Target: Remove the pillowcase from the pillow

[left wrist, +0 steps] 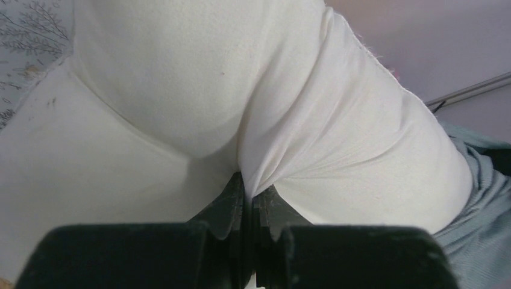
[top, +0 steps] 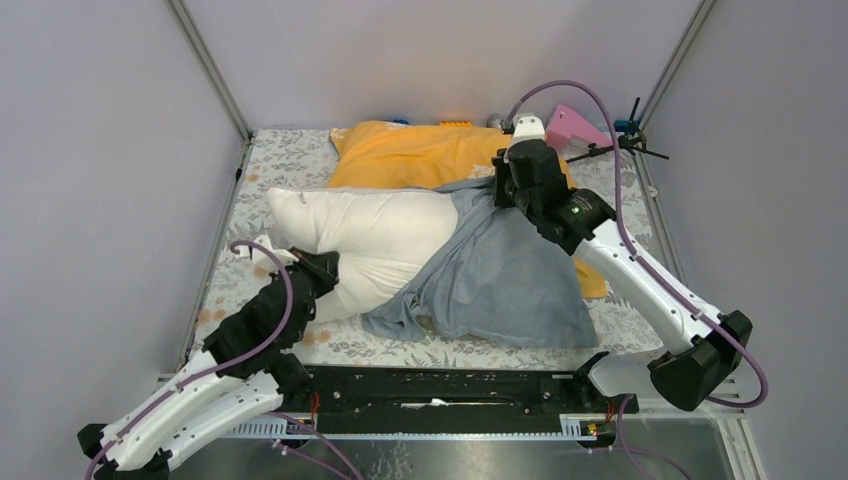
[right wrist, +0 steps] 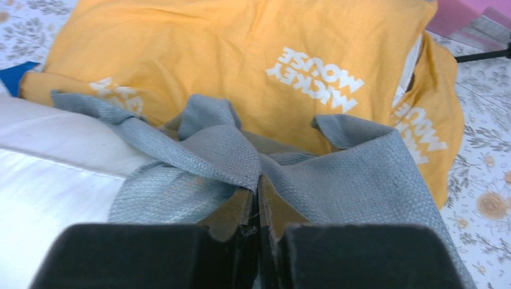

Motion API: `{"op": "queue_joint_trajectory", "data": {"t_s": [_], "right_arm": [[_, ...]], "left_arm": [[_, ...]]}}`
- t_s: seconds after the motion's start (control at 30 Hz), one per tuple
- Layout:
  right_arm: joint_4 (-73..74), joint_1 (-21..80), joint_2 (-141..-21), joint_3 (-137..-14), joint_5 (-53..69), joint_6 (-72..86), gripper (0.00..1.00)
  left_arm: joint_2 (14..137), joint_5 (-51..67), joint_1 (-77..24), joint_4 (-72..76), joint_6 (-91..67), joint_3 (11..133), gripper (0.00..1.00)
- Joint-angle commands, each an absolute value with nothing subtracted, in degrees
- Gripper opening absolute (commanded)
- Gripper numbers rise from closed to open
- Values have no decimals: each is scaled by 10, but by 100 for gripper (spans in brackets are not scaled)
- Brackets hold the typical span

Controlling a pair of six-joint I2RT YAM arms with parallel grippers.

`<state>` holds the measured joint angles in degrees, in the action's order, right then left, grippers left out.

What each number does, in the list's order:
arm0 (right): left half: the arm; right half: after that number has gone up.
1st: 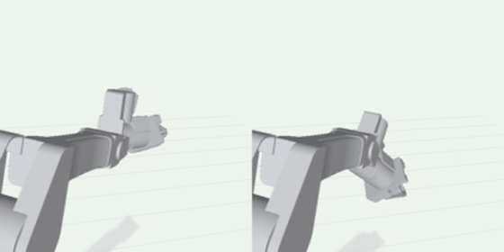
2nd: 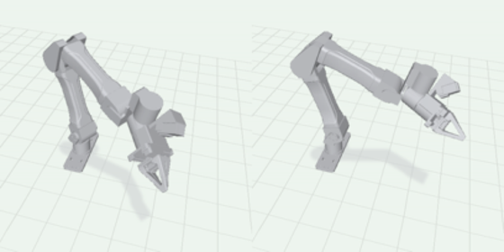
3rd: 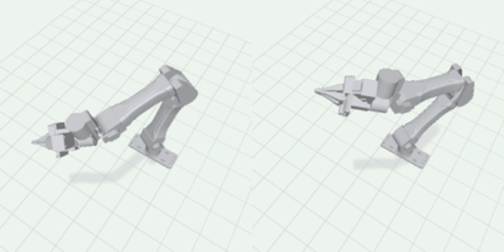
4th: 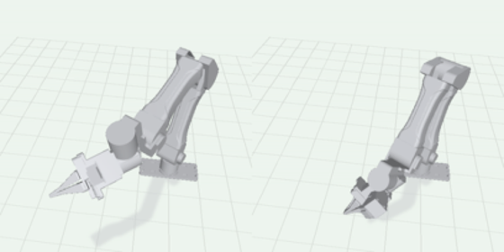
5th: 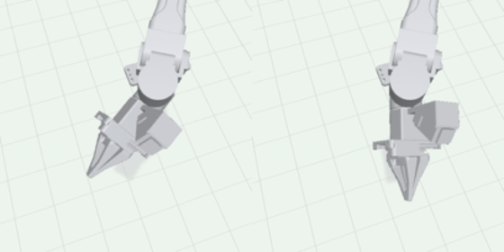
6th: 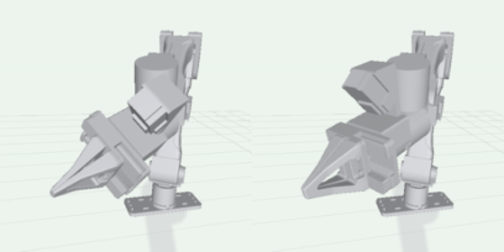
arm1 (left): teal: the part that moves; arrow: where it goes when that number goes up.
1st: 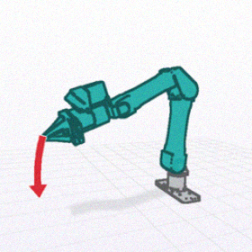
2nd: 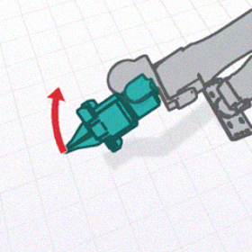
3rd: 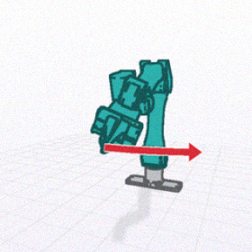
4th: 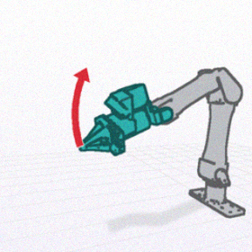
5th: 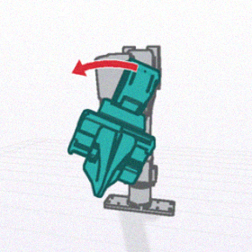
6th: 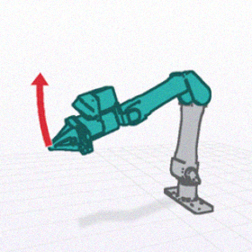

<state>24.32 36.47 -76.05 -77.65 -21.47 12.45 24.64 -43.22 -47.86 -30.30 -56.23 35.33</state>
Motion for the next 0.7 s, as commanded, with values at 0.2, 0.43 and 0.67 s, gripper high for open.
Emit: {"op": "queue_joint_trajectory", "data": {"t_s": [0.2, 0.43, 0.67], "right_arm": [[234, 328, -755, -884, -139, 112, 19], [243, 328, -749, -855, -38, 116, 85], [219, 327, -659, -762, -2, 146, 100]], "left_arm": [[334, -476, -463, -240, -434, 465, 0], [396, -392, -453, -195, -462, 448, 0], [420, -360, -434, -169, -460, 436, 0]]}}
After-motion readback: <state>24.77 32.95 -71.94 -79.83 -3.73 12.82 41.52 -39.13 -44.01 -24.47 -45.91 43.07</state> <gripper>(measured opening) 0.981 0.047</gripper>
